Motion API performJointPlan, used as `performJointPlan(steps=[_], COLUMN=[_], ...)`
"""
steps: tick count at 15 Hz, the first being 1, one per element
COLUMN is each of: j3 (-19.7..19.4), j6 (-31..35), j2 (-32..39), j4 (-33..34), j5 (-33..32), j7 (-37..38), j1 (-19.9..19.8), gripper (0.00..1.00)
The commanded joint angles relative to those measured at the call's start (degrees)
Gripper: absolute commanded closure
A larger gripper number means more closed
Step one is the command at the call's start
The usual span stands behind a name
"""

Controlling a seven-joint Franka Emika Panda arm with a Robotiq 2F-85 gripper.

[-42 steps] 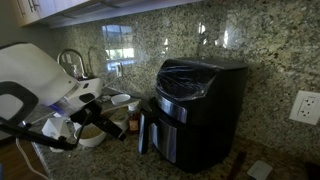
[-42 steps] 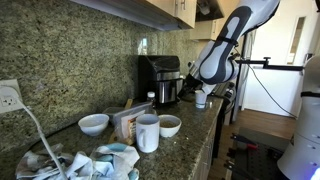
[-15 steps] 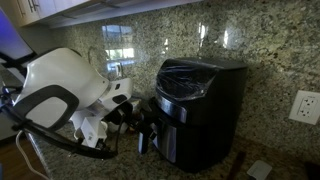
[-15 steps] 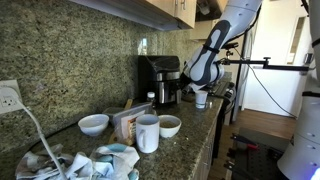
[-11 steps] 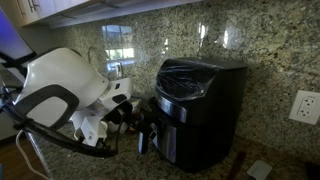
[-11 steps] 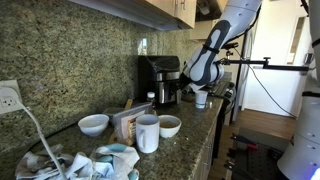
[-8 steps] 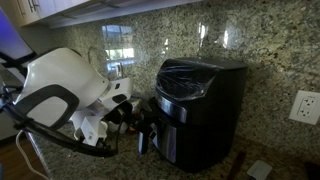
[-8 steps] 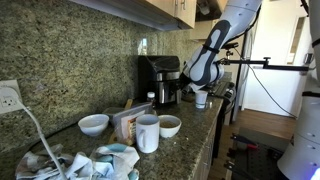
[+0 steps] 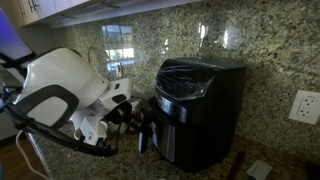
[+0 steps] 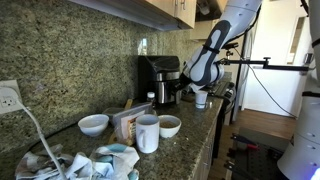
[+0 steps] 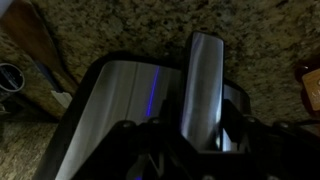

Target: Open the air fryer, then pick the bottle and put it in

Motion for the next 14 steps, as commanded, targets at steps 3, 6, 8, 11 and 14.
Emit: performJointPlan(steps=[3,6,8,11,14], j3=[0.2,2.3,3.5,4.7,7.9], j6=[-0.1,-2.3,-4.2,-7.1,-10.2], j2=[-0.5,-1.8,-3.2,-5.8,-8.5], j4=[-0.6,-1.2,-1.9,-3.3,-5.0], j5=[-1.7,-3.3,-5.1,-7.1,-9.4], j7=[1.2,1.8,2.3,2.7,4.8], j1=[-0.2,-2.5,-4.1,-6.0,-9.1], gripper=[0.83,0.83,0.83,0.83,0.83])
